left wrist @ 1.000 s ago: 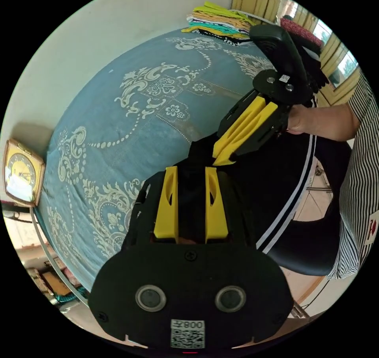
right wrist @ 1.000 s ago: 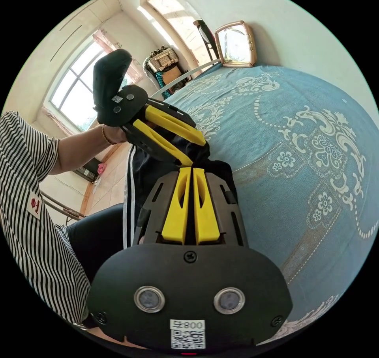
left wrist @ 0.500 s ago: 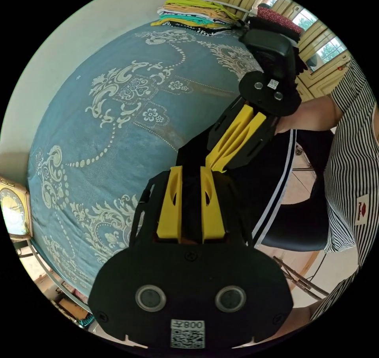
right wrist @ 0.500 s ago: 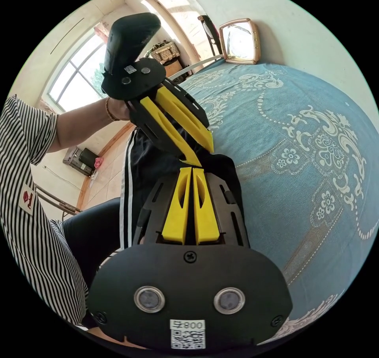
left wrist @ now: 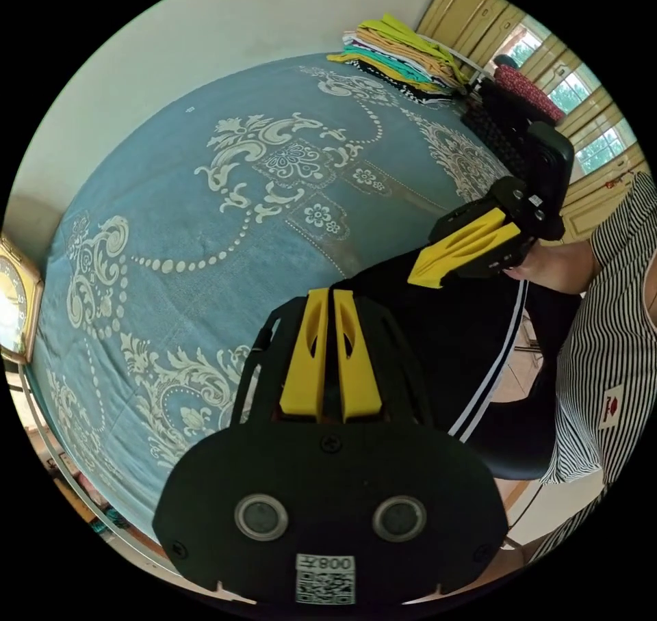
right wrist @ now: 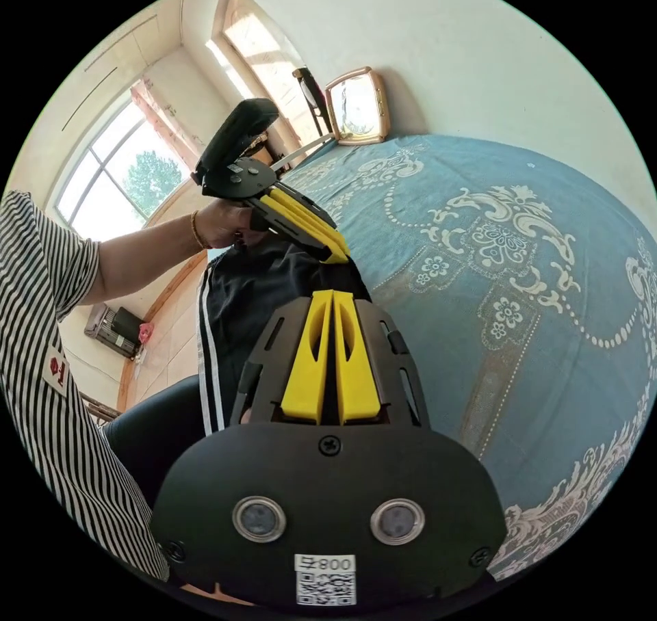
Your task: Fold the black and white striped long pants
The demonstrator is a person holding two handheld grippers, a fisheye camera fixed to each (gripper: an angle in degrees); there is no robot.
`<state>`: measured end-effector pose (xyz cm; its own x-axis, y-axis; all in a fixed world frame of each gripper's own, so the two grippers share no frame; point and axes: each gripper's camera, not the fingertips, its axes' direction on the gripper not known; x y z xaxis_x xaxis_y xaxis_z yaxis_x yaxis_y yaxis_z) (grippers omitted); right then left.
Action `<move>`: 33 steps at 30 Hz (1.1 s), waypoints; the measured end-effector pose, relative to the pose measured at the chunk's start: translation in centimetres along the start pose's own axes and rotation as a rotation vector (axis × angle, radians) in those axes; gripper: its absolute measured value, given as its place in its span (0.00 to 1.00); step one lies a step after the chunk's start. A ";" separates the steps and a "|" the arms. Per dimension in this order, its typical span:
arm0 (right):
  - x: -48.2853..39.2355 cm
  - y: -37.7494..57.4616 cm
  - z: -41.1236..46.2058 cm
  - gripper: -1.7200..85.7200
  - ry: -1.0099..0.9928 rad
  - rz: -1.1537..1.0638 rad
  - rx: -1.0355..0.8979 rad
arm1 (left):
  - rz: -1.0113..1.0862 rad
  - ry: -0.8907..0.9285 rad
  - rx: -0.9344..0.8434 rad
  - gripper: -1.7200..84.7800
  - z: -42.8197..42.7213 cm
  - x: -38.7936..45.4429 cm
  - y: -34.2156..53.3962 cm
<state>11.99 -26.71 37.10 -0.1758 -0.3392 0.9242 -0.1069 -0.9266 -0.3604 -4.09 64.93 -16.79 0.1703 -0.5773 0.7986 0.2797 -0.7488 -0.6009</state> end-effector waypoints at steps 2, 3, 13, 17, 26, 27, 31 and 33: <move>0.4 0.3 0.6 0.02 -0.019 0.003 -0.039 | -0.055 0.015 -0.003 0.03 0.7 -0.5 1.3; 0.6 0.3 1.0 0.02 -0.022 0.007 -0.059 | -0.068 0.014 -0.002 0.03 0.8 -0.5 1.7; 3.7 1.5 2.6 0.02 -0.038 0.125 -0.211 | -0.238 0.016 0.214 0.02 -2.9 3.9 11.4; 4.2 2.6 1.7 0.02 -0.043 0.149 -0.214 | -0.305 -0.042 0.087 0.02 -1.3 7.8 15.0; 3.3 6.3 -3.0 0.02 0.035 0.142 -0.187 | -0.820 -0.252 0.210 0.02 -9.8 15.3 31.2; 3.3 6.6 -3.0 0.02 0.045 0.143 -0.200 | -0.874 -0.256 0.199 0.02 -10.1 15.3 32.6; 4.2 8.9 -3.0 0.02 0.060 0.195 -0.248 | -1.069 -0.132 0.228 0.02 -10.7 15.3 40.4; 4.2 9.3 -3.8 0.02 0.060 0.201 -0.276 | -1.104 -0.070 0.257 0.02 -12.3 16.1 41.7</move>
<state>6.57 -36.16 37.19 -0.2763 -0.4932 0.8248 -0.3234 -0.7605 -0.5631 -1.34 20.39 -29.40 -0.2391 0.3824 0.8925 0.4942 -0.7433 0.4508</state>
